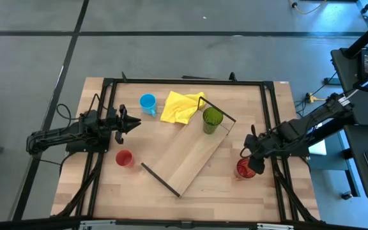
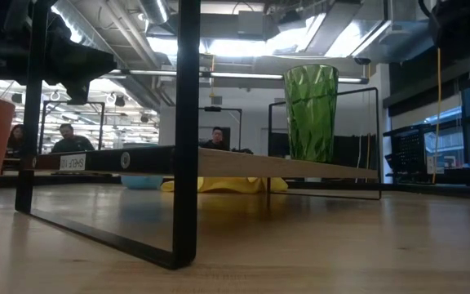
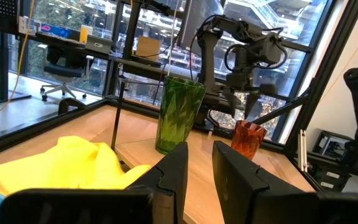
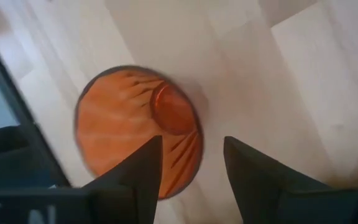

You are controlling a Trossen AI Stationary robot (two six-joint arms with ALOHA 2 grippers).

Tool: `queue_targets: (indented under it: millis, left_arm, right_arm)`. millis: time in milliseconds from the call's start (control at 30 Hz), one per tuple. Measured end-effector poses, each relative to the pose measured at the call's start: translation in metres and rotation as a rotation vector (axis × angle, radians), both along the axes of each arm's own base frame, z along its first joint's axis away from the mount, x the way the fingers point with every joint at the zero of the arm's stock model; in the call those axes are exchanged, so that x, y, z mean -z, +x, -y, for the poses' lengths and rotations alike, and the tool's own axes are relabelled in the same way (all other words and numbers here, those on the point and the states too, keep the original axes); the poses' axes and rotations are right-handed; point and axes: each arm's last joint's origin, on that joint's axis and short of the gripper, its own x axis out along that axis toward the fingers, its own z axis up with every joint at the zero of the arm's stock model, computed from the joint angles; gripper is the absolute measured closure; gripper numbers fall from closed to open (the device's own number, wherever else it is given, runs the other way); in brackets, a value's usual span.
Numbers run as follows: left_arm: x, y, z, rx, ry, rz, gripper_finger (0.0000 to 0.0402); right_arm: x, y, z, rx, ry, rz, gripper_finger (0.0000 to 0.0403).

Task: Stack small to large cups/mugs on shelf
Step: Put the red cup on the shelf

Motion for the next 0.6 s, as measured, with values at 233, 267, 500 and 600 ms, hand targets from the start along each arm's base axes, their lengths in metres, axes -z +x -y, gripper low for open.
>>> queue_targets:
  millis: [233,267,500,600]
  left_arm:
    - [0.000,0.000,0.000,0.000,0.000,0.000,0.0333]
    - [0.000,0.000,0.000,0.001,0.000,0.000,0.0333]
    - [0.000,0.000,0.000,0.001,0.000,0.000,0.0333]
    - [0.000,0.000,0.000,0.001,0.000,0.000,0.0333]
  right_arm:
    - [0.008,0.004,-0.001,-0.013,-0.056,-0.058,0.0230]
    - [0.009,0.004,-0.002,-0.011,-0.067,-0.063,0.0230]
    - [0.014,0.009,-0.003,-0.006,-0.096,-0.079,0.0230]
    - [0.016,0.011,-0.004,-0.007,-0.103,-0.097,0.0230]
